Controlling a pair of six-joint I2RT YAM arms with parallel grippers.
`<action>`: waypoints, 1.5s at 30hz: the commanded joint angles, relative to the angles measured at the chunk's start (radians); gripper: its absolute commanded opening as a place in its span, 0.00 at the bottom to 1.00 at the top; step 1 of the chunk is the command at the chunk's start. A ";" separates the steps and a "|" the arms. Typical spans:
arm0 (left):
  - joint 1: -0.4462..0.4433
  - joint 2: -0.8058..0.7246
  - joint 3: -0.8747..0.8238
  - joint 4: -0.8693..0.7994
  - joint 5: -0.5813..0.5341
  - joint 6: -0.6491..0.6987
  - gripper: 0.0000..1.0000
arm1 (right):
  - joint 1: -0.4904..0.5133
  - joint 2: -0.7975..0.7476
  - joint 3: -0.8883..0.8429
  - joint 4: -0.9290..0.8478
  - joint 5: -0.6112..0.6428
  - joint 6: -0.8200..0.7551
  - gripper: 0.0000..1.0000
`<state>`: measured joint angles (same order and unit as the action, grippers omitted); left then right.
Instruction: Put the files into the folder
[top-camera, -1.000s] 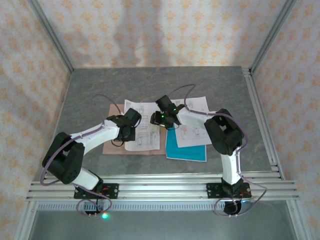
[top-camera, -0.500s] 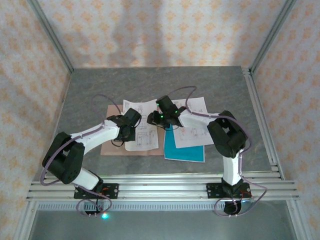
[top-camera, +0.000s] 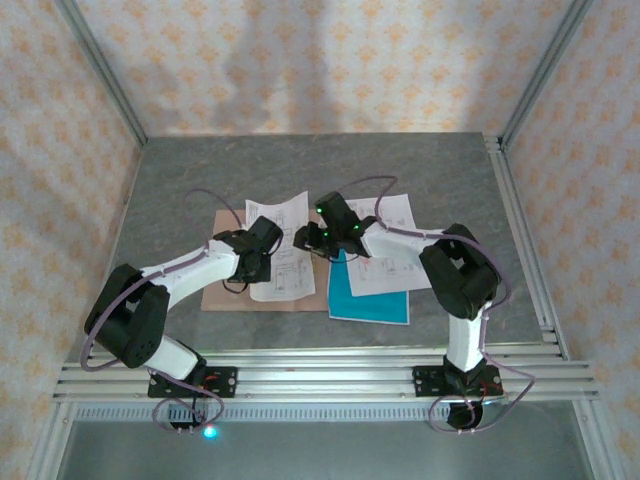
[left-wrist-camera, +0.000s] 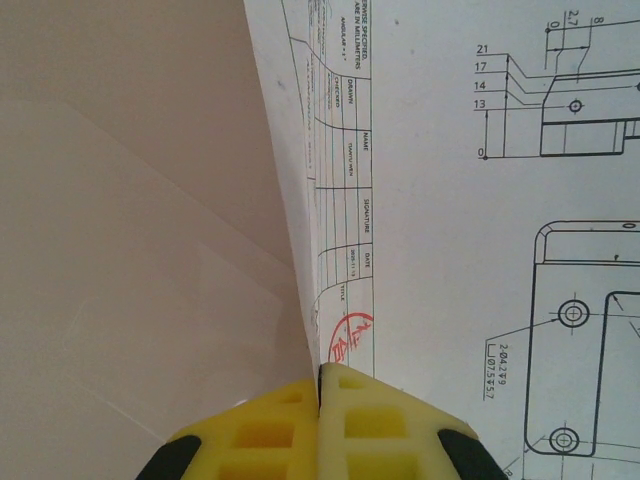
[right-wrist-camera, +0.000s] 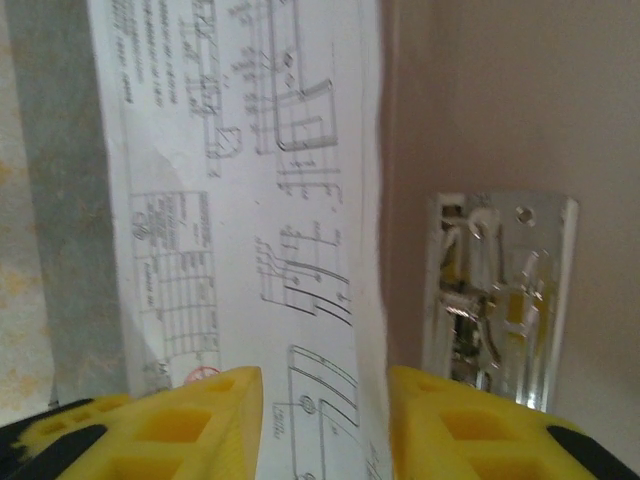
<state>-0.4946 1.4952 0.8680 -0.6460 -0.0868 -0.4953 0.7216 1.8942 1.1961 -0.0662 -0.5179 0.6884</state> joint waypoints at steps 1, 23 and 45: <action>0.010 -0.004 0.002 -0.005 -0.011 0.013 0.00 | 0.008 -0.034 -0.041 0.021 -0.013 0.010 0.37; 0.009 0.008 -0.015 0.021 -0.004 0.001 0.00 | 0.047 -0.090 -0.197 0.253 -0.092 0.112 0.26; 0.017 -0.119 -0.049 -0.050 -0.088 -0.080 0.25 | 0.075 -0.181 -0.136 -0.104 0.212 -0.118 0.00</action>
<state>-0.4934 1.4460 0.8413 -0.6388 -0.1146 -0.5262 0.7940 1.7958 1.0279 -0.0635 -0.4519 0.6548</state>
